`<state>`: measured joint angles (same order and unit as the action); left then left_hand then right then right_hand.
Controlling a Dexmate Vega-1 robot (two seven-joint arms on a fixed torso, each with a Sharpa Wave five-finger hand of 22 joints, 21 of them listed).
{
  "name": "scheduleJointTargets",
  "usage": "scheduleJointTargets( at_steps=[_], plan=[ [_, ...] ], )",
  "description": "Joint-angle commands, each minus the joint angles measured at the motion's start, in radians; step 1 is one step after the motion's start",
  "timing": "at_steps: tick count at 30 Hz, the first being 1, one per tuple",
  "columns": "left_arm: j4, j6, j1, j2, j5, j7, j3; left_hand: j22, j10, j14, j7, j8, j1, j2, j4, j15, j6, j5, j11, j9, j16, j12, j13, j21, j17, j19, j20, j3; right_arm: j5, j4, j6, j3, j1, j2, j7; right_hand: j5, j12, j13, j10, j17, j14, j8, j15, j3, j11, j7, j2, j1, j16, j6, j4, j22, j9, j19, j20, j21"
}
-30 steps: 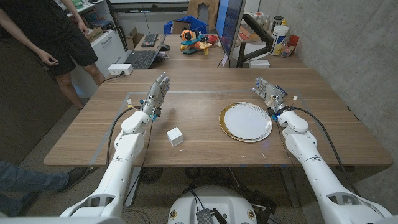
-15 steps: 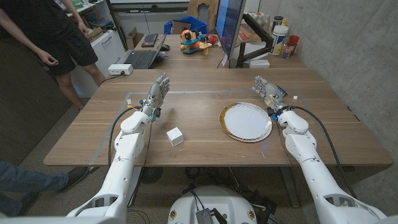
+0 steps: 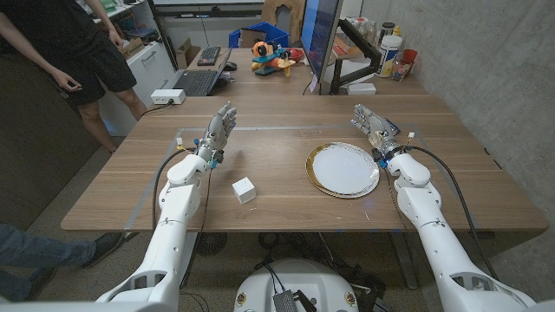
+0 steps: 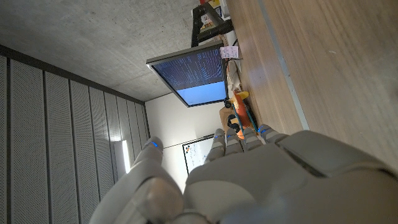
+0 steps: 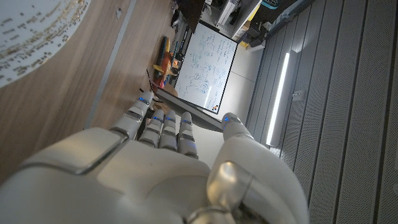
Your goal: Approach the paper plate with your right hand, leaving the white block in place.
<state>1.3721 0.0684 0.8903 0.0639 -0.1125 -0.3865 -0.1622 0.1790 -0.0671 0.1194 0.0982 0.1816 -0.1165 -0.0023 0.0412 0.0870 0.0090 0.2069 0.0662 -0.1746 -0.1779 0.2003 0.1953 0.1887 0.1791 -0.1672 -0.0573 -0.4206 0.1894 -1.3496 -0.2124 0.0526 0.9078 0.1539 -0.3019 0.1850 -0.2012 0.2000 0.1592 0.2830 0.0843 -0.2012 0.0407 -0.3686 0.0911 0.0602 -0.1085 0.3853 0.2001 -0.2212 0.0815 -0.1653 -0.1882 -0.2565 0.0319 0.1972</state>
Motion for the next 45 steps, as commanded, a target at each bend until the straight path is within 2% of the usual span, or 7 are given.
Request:
scheduleJointTargets(
  at_steps=[1, 28, 33, 45],
  plan=[
    [0.022, -0.016, 0.0, -0.007, 0.014, -0.011, -0.012, 0.004, -0.01, 0.007, 0.006, 0.006, -0.004, 0.009, 0.008, 0.0, 0.002, -0.003, -0.005, -0.004, -0.004, 0.001, 0.003, 0.003, 0.005, -0.011, 0.001, -0.003, -0.01, -0.013, -0.041, 0.011, 0.016, -0.014, -0.01, 0.003, -0.006, 0.001, 0.01, 0.0, 0.006, 0.001, -0.004, 0.005, -0.002, -0.009, 0.001, -0.009, 0.006, -0.001, -0.002, -0.005, -0.005, -0.009, 0.002, 0.0],
    [0.052, -0.028, -0.001, -0.01, 0.022, -0.017, -0.018, 0.004, -0.016, 0.016, 0.011, 0.009, -0.002, 0.013, 0.011, -0.005, 0.013, -0.004, -0.011, -0.004, -0.005, 0.002, 0.002, 0.004, 0.005, -0.019, -0.004, -0.002, -0.074, -0.03, -0.124, -0.013, 0.031, -0.005, -0.017, 0.005, -0.003, 0.0, 0.008, -0.009, 0.022, 0.001, -0.009, 0.017, -0.01, -0.037, 0.009, -0.033, 0.011, -0.007, -0.008, -0.005, -0.006, -0.016, 0.005, 0.0],
    [0.053, -0.026, -0.003, -0.012, 0.024, -0.016, -0.016, 0.004, -0.017, 0.016, 0.011, 0.009, -0.002, 0.013, 0.011, -0.004, 0.013, -0.005, -0.011, -0.004, -0.006, 0.002, 0.002, 0.004, 0.004, -0.019, -0.004, -0.002, -0.113, -0.038, -0.144, -0.02, 0.036, 0.008, -0.004, 0.01, -0.006, 0.0, 0.016, -0.013, 0.029, -0.001, -0.015, 0.008, -0.013, -0.042, -0.005, -0.027, 0.012, -0.012, -0.005, -0.005, -0.006, -0.018, 0.005, 0.0],
    [0.051, -0.027, -0.007, -0.01, 0.028, -0.018, -0.014, 0.004, -0.016, 0.017, 0.011, 0.008, -0.001, 0.014, 0.013, -0.006, 0.014, -0.005, -0.012, -0.004, -0.007, 0.003, 0.002, 0.005, 0.004, -0.02, -0.004, -0.002, -0.118, -0.046, -0.171, -0.018, 0.045, 0.012, -0.01, 0.012, -0.008, 0.0, 0.024, -0.019, 0.036, -0.003, -0.016, 0.006, -0.016, -0.046, -0.005, -0.026, 0.012, -0.018, -0.002, -0.005, -0.007, -0.023, 0.005, 0.0]
  ],
)
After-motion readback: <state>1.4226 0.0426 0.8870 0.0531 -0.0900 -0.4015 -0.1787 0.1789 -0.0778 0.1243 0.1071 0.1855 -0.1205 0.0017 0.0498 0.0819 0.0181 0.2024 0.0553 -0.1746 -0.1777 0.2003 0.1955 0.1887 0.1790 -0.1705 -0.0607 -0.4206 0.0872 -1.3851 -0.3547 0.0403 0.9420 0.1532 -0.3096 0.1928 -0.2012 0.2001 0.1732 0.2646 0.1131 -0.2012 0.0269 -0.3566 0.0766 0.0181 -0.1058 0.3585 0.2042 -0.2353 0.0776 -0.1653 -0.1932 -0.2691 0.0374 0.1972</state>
